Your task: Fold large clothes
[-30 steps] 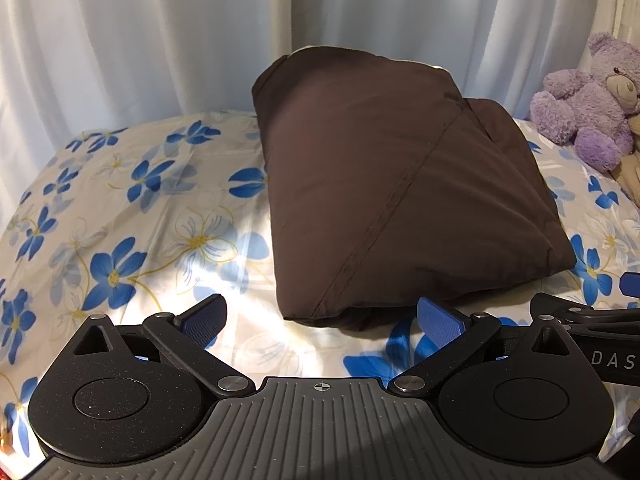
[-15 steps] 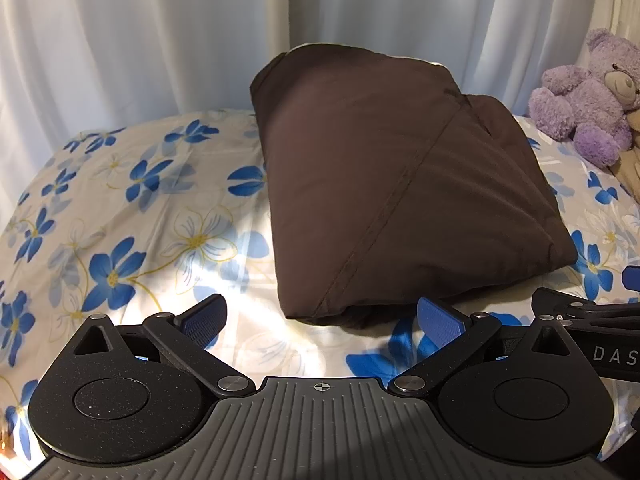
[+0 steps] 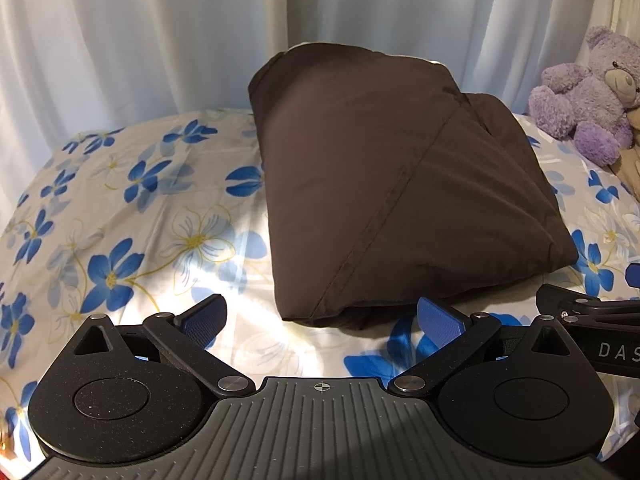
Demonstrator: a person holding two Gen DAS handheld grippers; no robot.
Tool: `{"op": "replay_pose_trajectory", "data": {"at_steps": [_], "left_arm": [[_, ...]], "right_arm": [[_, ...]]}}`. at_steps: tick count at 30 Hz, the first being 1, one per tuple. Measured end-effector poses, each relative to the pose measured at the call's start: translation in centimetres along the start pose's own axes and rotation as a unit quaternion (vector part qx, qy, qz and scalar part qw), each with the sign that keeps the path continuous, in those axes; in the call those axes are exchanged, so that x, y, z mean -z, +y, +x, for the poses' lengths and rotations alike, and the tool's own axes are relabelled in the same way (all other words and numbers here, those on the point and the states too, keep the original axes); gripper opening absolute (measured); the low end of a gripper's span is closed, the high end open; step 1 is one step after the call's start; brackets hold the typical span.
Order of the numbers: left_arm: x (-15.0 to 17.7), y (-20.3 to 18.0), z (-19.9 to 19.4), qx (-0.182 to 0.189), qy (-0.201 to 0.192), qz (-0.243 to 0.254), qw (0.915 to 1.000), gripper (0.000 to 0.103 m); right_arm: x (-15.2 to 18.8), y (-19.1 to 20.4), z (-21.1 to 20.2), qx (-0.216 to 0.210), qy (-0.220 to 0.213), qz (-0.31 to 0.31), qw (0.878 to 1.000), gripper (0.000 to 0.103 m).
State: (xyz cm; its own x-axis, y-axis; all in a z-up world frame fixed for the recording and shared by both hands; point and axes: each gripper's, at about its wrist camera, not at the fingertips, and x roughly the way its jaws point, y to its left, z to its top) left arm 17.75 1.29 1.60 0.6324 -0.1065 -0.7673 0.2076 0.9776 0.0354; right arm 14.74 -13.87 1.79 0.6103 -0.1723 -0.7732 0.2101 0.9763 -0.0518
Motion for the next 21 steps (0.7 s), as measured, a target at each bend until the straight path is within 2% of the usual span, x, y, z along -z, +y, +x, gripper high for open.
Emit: {"op": "replay_pose_trajectory", "data": {"at_steps": [21], "left_arm": [[-0.14,-0.21,0.22,-0.005,0.001,0.003,1.0,0.103]], "right_arm": [[-0.22,-0.24,0.1,0.004,-0.003,-0.002,1.0,0.102]]}}
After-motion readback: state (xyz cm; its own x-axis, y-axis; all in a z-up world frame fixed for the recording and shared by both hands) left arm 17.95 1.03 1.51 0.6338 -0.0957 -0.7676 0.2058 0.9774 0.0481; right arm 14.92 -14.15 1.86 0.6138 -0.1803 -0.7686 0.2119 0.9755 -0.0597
